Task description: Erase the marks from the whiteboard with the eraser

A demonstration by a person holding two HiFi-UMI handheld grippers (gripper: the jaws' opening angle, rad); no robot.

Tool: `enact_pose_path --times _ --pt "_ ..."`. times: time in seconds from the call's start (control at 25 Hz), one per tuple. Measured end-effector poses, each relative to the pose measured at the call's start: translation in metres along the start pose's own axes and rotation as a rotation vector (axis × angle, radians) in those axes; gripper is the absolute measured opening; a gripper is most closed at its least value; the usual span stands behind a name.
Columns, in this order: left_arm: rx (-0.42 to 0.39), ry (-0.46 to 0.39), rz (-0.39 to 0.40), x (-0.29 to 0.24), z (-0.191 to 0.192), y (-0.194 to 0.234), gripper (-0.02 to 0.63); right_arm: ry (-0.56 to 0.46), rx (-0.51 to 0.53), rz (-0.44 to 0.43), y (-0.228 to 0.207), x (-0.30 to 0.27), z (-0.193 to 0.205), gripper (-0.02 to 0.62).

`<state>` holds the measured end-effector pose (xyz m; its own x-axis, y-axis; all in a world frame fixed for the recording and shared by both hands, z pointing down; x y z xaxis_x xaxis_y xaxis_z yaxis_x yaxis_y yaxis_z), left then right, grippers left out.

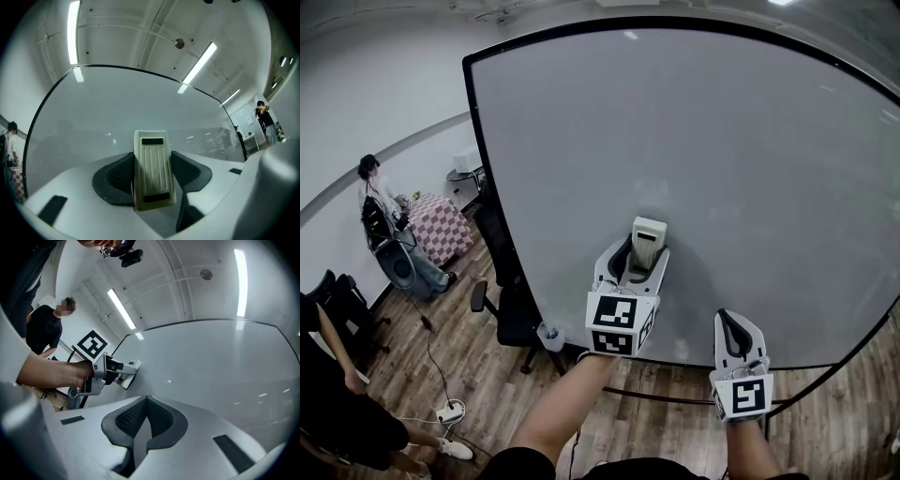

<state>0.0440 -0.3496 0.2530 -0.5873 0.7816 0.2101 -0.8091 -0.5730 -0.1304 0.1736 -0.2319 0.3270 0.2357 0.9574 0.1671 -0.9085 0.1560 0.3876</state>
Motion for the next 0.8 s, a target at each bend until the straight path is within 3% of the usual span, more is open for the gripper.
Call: enact_pose_path --times 0.28,0.8 --pt "-0.016 -0.008 0.024 0.036 0.009 -0.013 0.265 0.01 -0.015 0.002 0.004 0.011 -0.001 0.018" --pt "0.101 0.041 0.032 0.108 0.077 -0.028 0.265 0.022 -0.062 -0.056 0.039 0.015 0.006 0.018"
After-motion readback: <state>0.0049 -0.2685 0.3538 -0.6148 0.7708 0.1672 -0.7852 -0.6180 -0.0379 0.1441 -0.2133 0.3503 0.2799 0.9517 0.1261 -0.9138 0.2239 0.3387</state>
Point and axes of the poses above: the fingertips, and each gripper's own axes: x backward along the fingers, y to its left, z out of its underside, the point moved 2 cm from there along x, backward along the fingers, and after that the axes turned 5 degrees about y, right-handed, at the moved point
